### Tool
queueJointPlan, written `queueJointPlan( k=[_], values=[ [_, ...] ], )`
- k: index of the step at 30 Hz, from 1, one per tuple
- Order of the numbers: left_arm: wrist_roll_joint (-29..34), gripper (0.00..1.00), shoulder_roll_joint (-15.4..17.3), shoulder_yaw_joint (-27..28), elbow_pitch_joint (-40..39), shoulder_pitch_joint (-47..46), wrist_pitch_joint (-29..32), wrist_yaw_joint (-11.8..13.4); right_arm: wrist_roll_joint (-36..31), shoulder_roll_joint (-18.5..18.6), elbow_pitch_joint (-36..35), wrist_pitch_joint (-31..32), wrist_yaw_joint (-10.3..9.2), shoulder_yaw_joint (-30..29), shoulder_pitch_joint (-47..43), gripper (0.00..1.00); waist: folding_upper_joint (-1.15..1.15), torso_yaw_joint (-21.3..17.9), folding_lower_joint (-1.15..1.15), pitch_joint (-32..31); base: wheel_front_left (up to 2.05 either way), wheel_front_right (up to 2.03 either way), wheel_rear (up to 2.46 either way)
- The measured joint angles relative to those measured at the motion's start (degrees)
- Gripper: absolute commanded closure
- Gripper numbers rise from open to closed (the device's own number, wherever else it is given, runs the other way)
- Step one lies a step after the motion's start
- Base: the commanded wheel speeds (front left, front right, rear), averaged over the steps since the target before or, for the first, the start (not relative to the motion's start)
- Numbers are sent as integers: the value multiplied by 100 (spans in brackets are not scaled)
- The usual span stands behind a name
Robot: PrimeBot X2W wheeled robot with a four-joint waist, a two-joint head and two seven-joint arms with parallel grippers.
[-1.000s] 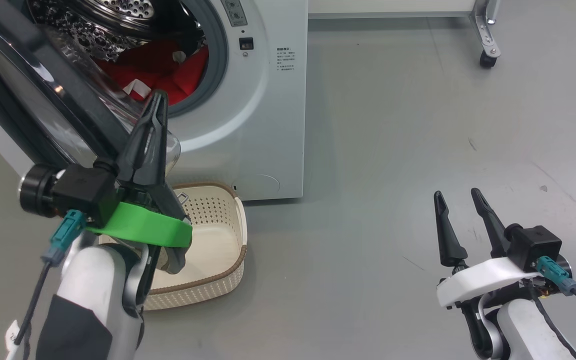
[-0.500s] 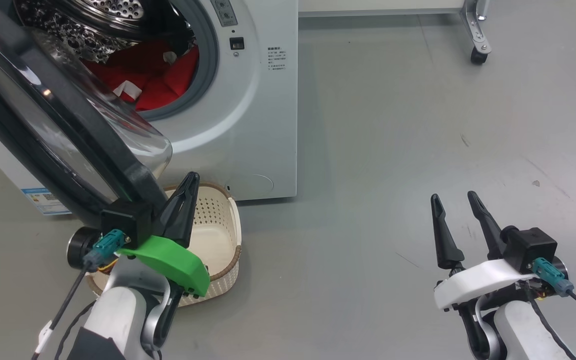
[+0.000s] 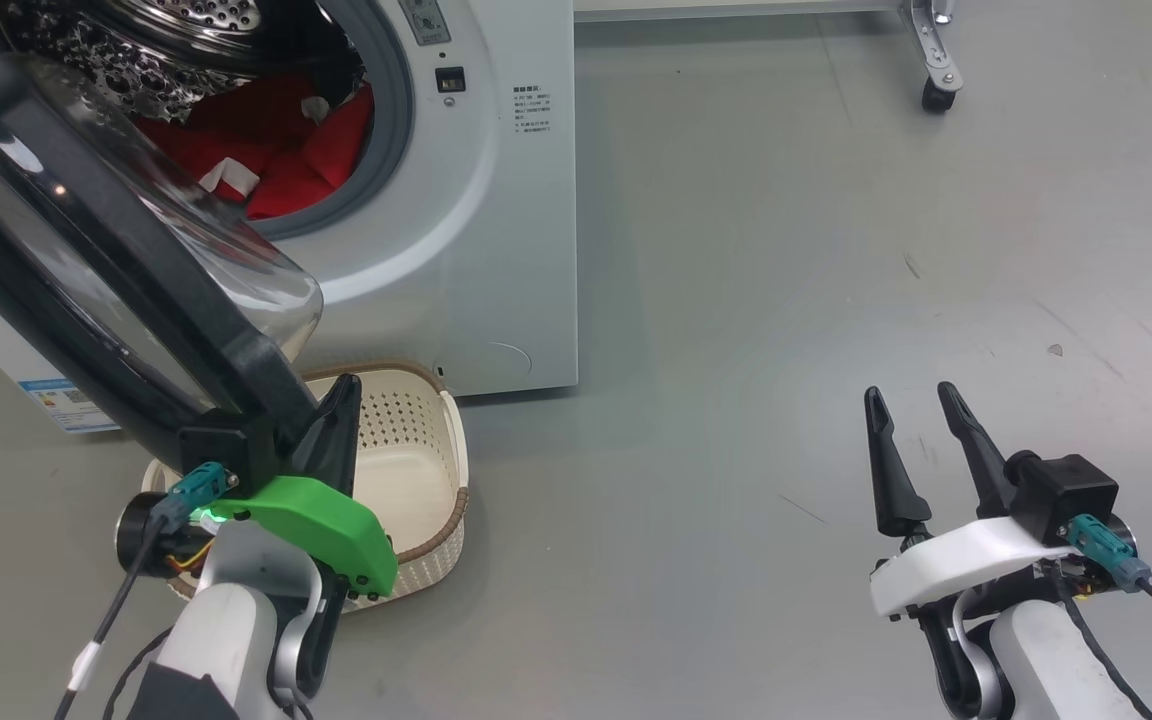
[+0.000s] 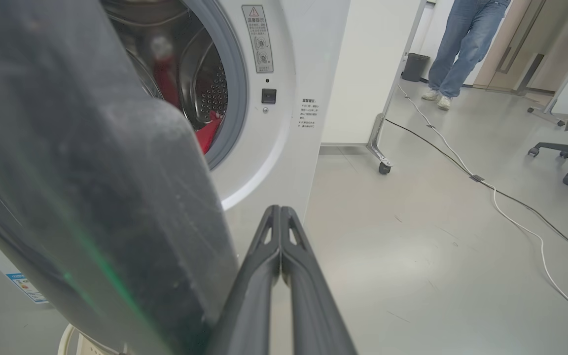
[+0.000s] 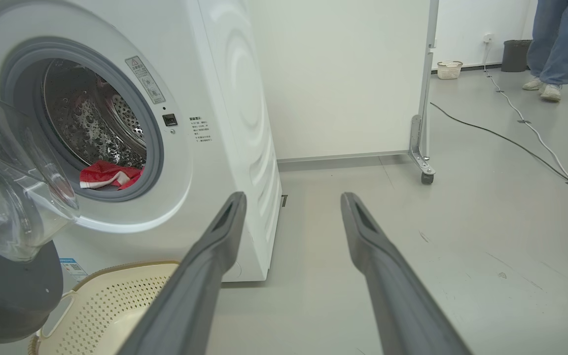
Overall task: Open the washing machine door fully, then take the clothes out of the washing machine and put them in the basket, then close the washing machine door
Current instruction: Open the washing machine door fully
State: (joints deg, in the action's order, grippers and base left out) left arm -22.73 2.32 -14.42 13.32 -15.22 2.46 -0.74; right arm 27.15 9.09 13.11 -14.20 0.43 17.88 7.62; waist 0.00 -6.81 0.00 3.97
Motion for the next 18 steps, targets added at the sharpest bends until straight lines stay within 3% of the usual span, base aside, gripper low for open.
queueJointPlan(
  k=[18],
  values=[
    [-48,100,-31,-74,265,-13,-101,147,-11,-60,33,0,54,-214,-2,0,0,93,0,-1,0,0,0]
  ],
)
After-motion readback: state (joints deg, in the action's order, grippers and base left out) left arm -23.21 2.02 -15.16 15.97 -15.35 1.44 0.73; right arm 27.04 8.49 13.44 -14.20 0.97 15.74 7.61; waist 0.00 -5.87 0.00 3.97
